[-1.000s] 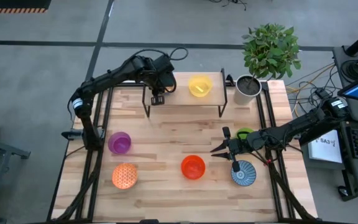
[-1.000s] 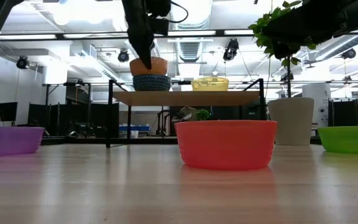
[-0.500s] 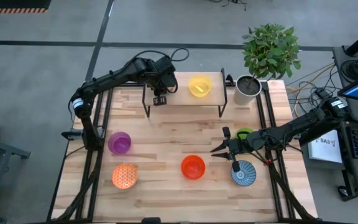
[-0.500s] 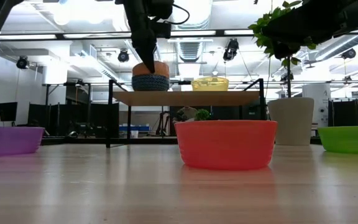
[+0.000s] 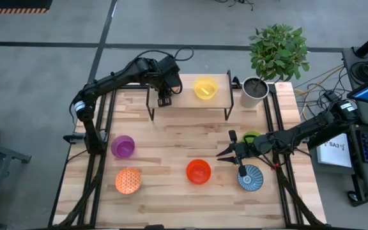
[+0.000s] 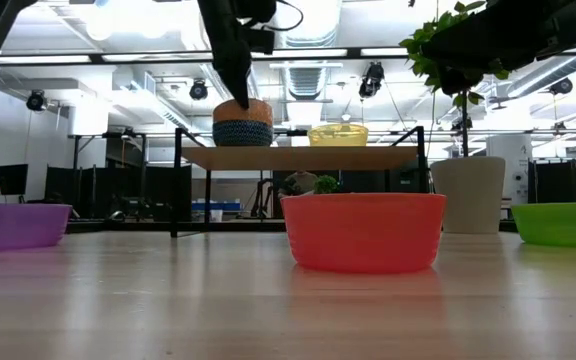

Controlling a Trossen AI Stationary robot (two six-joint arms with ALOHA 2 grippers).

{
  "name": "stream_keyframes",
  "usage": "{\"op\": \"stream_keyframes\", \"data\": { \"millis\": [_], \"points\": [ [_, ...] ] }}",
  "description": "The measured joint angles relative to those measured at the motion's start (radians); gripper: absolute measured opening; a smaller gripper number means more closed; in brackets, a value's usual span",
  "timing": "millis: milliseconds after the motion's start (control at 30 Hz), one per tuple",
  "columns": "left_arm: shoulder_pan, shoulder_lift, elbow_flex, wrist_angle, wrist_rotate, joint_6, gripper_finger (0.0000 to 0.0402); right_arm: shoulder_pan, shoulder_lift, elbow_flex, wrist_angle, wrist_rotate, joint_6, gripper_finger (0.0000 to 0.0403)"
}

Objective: Place and stack bowls onto a shelf
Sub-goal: Stack the patterned light blue bowl on top of the yellow bowl on the shelf

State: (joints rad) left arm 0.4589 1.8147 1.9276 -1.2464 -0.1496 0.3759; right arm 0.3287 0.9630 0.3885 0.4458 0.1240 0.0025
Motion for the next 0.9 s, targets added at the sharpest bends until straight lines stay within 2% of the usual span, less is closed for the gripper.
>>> {"op": "stream_keyframes", "data": {
  "millis": [133, 233, 333, 467, 600, 700, 900],
  "points": [
    [-0.001, -0.001, 0.069, -0.026, 0.02, 0.0, 0.0159, 0.0, 0.0, 0.0, 0.0, 0.0, -0.002, 0.0057],
    [-0.001, -0.007, 0.093, 0.023, 0.092, 0.0, 0.0155, 0.0, 0.0, 0.0, 0.0, 0.0, -0.003, 0.0057],
    [-0.001, -0.02, 0.078, 0.124, 0.123, 0.024, 0.0136, 0.0, 0.0, 0.0, 0.0, 0.001, -0.003, 0.0057],
    [0.004, -0.049, 0.008, 0.264, 0.162, 0.044, 0.0086, 0.0, 0.0, 0.0, 0.0, 0.002, -0.002, 0.0057],
    [0.015, -0.113, -0.133, 0.423, 0.194, 0.051, 0.0034, 0.0, 0.0, 0.0, 0.0, 0.001, 0.004, 0.0057],
    [0.034, -0.186, -0.286, 0.553, 0.196, 0.035, 0.0007, 0.0, 0.0, 0.001, 0.0, 0.0, 0.006, 0.0057],
    [0.063, -0.361, -0.616, 0.886, 0.194, -0.039, 0.0009, 0.0, 0.0, 0.001, 0.001, 0.0, 0.005, 0.0057]
  ]
}}
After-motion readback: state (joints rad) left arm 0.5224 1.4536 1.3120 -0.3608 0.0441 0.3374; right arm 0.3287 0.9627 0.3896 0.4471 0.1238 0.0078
